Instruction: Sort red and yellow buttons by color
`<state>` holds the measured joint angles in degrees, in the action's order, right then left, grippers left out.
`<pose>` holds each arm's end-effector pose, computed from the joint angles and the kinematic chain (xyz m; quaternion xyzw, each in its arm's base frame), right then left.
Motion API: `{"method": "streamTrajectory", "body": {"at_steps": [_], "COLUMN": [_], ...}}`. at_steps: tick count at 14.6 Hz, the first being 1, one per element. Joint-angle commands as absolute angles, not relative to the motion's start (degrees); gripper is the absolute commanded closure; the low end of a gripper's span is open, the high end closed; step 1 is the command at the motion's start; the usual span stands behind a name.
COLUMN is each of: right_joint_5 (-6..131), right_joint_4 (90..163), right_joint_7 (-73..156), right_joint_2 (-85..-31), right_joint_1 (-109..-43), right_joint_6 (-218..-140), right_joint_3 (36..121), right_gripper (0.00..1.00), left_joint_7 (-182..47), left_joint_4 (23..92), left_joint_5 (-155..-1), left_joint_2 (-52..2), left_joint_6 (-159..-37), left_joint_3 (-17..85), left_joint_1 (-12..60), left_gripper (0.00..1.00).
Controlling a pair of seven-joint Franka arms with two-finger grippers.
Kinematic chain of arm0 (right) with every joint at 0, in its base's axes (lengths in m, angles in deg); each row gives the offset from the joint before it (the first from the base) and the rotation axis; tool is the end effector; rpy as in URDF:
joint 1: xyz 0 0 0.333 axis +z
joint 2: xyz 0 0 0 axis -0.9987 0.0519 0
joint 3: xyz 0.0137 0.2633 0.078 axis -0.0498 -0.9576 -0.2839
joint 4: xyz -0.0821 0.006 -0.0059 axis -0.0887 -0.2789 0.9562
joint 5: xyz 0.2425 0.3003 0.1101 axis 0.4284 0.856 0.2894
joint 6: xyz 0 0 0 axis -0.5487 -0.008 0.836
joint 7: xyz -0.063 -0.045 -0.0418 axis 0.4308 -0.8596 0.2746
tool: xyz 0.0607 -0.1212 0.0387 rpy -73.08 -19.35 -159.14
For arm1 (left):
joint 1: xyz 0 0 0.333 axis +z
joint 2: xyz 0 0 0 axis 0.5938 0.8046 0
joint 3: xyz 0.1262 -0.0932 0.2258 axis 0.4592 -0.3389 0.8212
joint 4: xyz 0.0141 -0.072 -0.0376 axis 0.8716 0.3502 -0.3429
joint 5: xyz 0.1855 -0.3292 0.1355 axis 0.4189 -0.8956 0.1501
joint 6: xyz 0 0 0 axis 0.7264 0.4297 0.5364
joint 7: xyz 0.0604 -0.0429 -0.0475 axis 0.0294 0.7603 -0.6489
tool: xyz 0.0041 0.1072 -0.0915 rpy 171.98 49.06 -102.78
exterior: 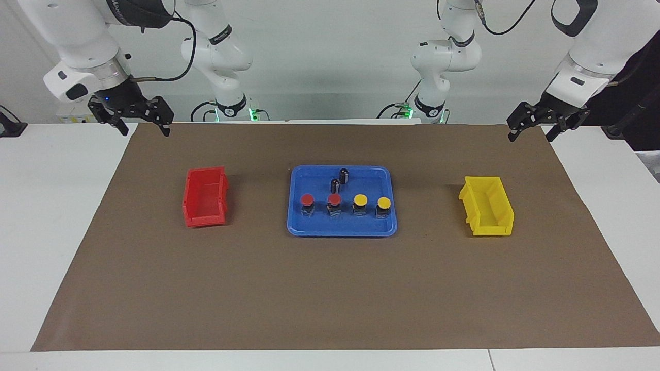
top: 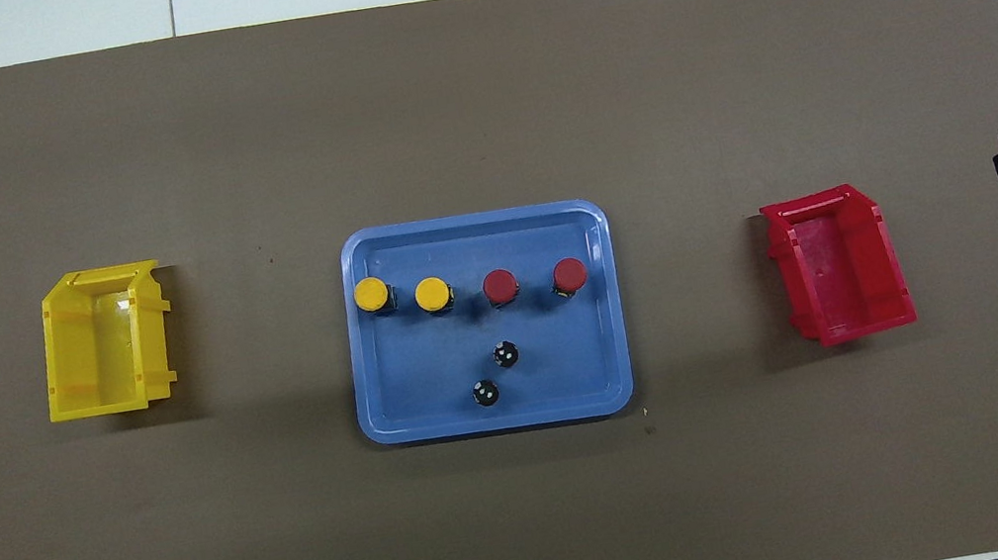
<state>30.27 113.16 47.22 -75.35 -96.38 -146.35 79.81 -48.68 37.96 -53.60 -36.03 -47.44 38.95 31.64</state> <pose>0.5409 -0.0355 0.5547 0.9992 -0.0084 -0.0375 0.0127 0.5518 -0.0279 0.5600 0.9987 -0.0508 -0.0090 0.0043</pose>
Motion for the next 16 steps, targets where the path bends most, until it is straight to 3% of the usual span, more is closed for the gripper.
{"method": "streamTrajectory", "body": {"at_steps": [1,14,16], "right_joint_5": [30.6,31.0,31.1], "right_joint_4": [112.3,112.8,115.7], "right_joint_7": [47.1,48.2,54.0], "right_joint_2": [-74.9,-74.9,-75.4], "right_joint_1": [-96.7,-96.3,-92.6], "right_joint_6": [-146.5,-147.7,-151.1], "right_joint_3": [79.5,79.3,78.2], "right_gripper": [0.00,0.00,0.00], "left_joint_7": [-48.2,-48.2,-48.2], "left_joint_4": [39.7,39.7,39.7], "left_joint_5": [-53.9,-53.9,-53.9], "left_joint_2": [-37.6,-37.6,-37.6], "left_joint_6": [-47.8,-47.8,-47.8], "left_joint_3": [38.9,38.9,38.9], "left_joint_1": [32.0,32.0,32.0], "left_gripper": [0.00,0.00,0.00]}}
